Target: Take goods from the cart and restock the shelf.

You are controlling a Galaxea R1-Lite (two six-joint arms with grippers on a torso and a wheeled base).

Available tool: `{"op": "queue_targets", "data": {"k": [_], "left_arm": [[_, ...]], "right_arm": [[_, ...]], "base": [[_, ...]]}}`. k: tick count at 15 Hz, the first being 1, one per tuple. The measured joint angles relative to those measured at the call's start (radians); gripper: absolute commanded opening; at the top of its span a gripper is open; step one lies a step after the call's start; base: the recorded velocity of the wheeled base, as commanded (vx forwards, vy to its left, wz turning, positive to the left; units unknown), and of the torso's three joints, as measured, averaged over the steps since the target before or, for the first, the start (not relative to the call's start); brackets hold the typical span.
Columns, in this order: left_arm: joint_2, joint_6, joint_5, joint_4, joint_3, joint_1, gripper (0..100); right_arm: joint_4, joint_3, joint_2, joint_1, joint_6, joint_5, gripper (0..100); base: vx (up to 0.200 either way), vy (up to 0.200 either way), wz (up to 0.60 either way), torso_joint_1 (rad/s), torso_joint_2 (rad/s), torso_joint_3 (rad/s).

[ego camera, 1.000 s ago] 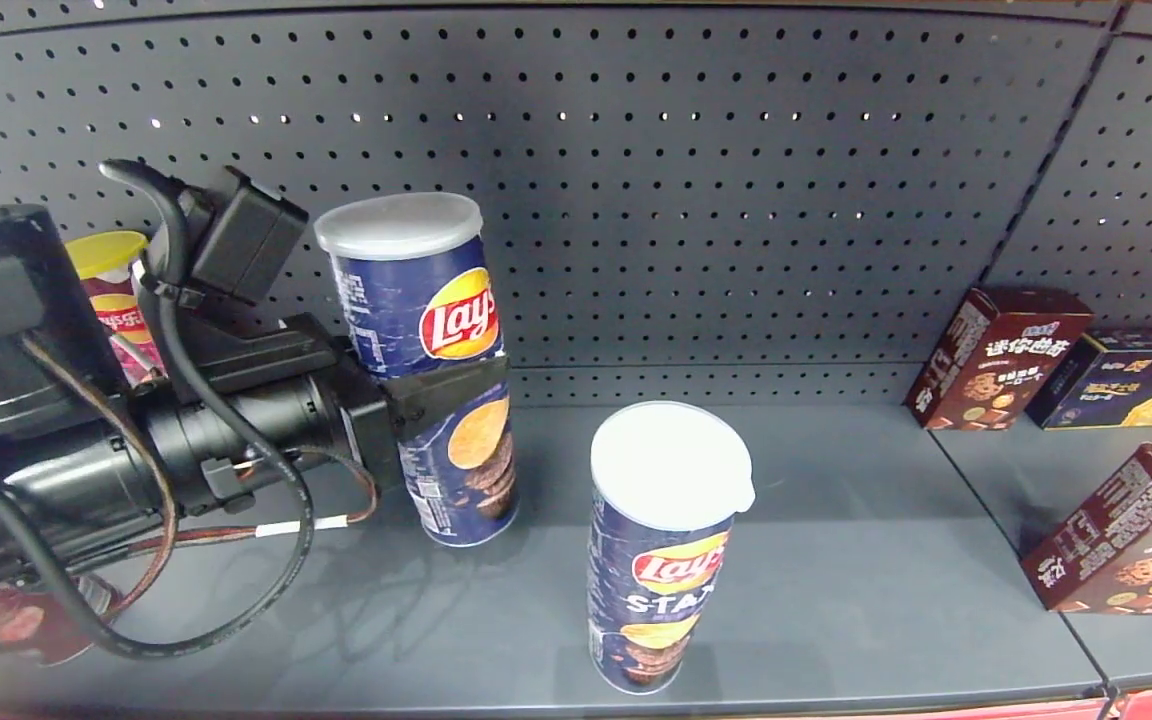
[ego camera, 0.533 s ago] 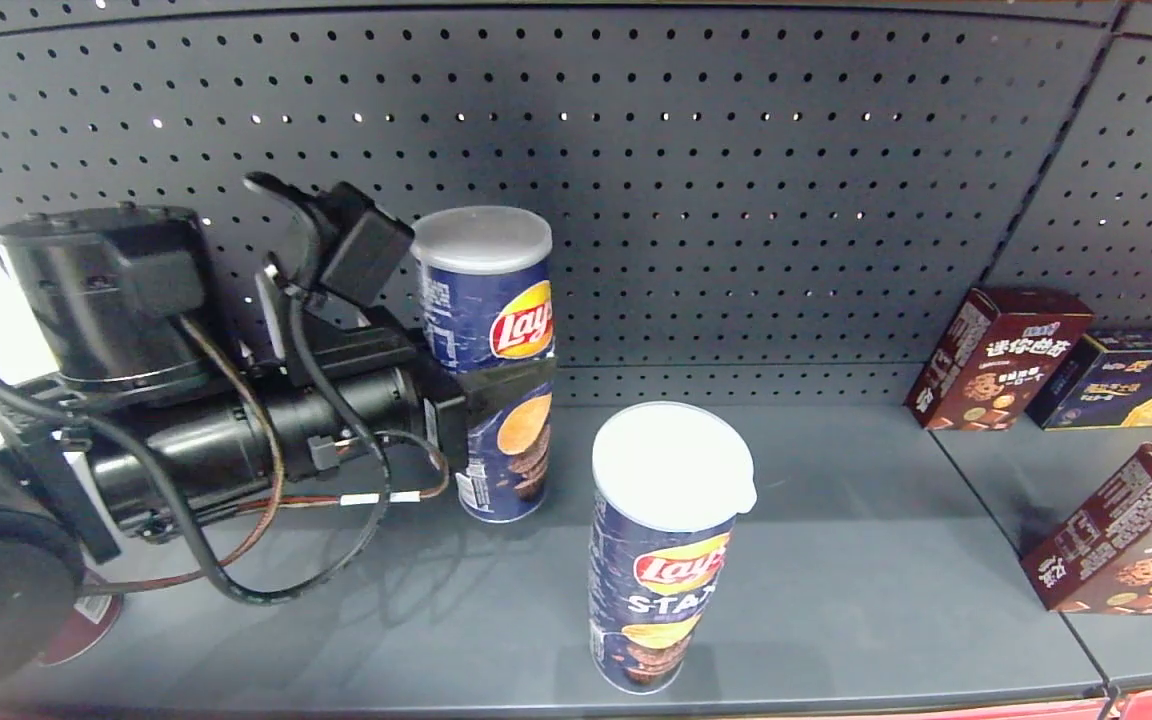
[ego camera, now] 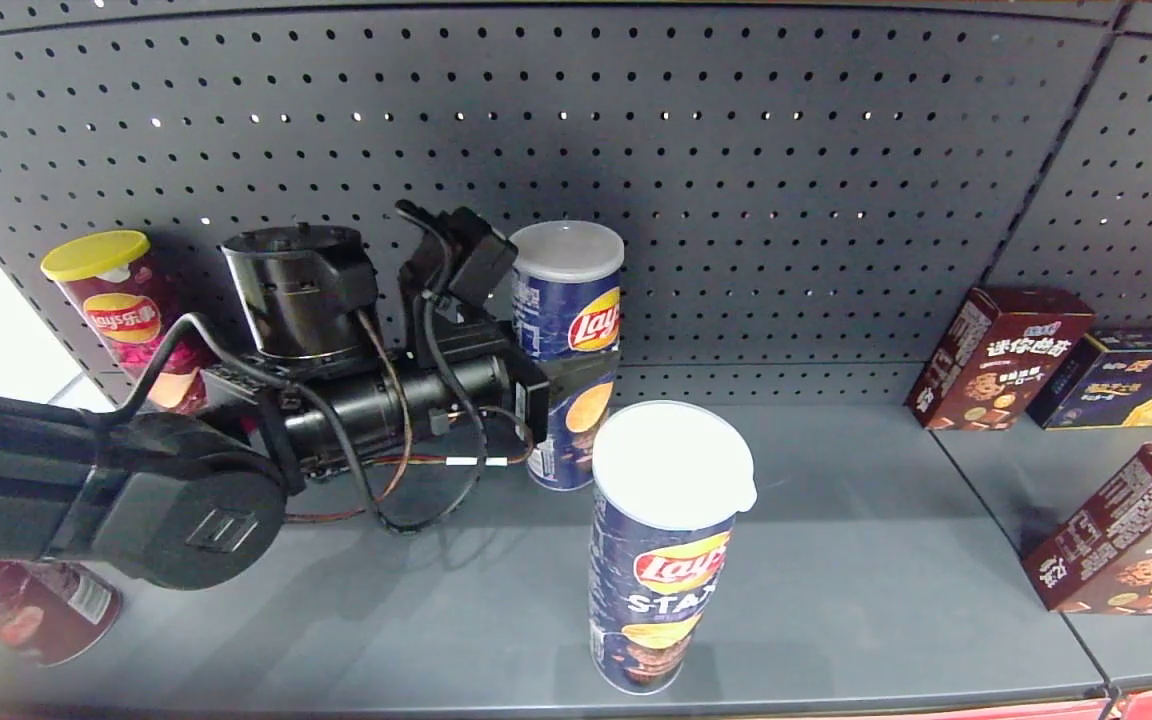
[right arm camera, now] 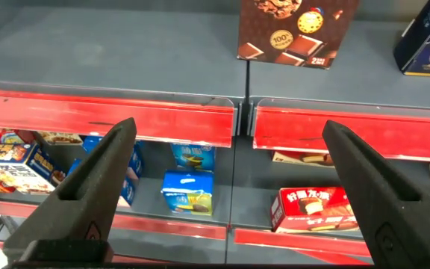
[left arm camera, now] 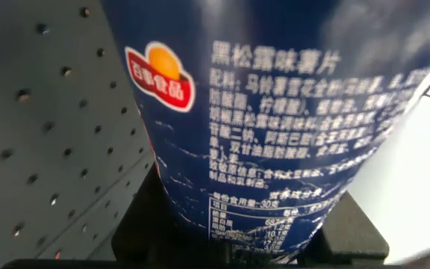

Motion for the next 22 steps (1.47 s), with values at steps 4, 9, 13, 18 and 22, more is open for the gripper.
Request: {"op": "queue_targets", "data": {"k": [4, 9, 13, 18, 22], "left_arm": [[0.075, 0.0, 0.0, -0.017, -0.051, 0.006, 0], [0.145, -0.004, 0.001, -0.059, -0.079, 0.013, 0], [0.183, -0.009, 0.008, -0.115, -0.097, 0.013, 100], [0.168, -0.01, 0.043, -0.133, -0.024, 0.021, 100], [0.099, -0.008, 0.152, -0.284, 0.164, 0.029, 100]], "right_arm": [[0.0, 0.0, 0.0, -0.001, 0.0, 0.0, 100], [0.0, 0.0, 0.001, 0.0, 0.0, 0.0, 100], [0.0, 0.0, 0.001, 0.0, 0.0, 0.0, 100], [0.0, 0.0, 0.001, 0.0, 0.0, 0.0, 100], [0.0, 0.0, 0.001, 0.0, 0.0, 0.0, 100]], "base": [[0.0, 0.0, 0.0, 0.0, 0.0, 0.0], [0.0, 0.0, 0.0, 0.0, 0.0, 0.0], [0.0, 0.0, 0.0, 0.0, 0.0, 0.0], [0.0, 0.0, 0.0, 0.0, 0.0, 0.0], [0.0, 0.0, 0.0, 0.0, 0.0, 0.0]]}}
